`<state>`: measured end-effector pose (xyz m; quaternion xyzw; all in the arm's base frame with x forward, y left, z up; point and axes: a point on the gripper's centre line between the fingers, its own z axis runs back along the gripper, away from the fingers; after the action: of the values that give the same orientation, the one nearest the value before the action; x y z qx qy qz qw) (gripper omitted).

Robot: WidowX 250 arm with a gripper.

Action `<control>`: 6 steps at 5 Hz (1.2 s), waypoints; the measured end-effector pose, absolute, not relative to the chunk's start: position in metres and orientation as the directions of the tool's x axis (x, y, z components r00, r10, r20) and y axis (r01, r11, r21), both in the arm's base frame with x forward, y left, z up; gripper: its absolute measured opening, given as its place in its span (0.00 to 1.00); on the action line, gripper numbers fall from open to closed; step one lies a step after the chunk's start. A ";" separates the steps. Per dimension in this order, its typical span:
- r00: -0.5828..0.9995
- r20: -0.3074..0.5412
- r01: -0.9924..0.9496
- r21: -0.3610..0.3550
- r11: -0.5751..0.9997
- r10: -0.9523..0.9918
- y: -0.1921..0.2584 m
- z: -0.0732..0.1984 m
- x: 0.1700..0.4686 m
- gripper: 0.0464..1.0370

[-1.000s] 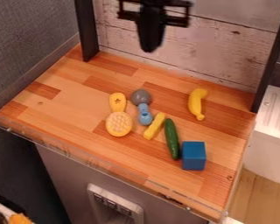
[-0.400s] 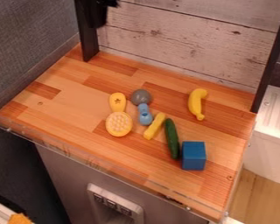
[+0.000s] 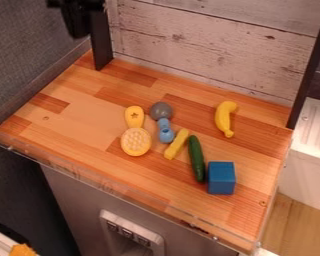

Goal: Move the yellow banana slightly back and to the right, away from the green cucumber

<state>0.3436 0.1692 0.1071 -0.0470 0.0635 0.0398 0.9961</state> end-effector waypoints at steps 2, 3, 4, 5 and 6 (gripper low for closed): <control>0.986 -0.131 -0.119 -0.092 0.989 0.107 0.172 0.070 0.327 0.01; 0.993 -0.100 -0.070 -0.086 0.994 0.061 0.174 0.068 0.331 0.01; 0.995 -0.095 -0.001 -0.088 0.996 -0.007 0.169 0.069 0.333 0.01; 0.993 -0.093 0.068 -0.087 0.994 -0.076 0.156 0.068 0.340 0.01; 0.990 -0.101 0.085 -0.084 0.993 -0.093 0.152 0.062 0.338 0.01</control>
<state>0.3380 0.1521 0.0621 -0.0399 0.0527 -0.0447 0.9968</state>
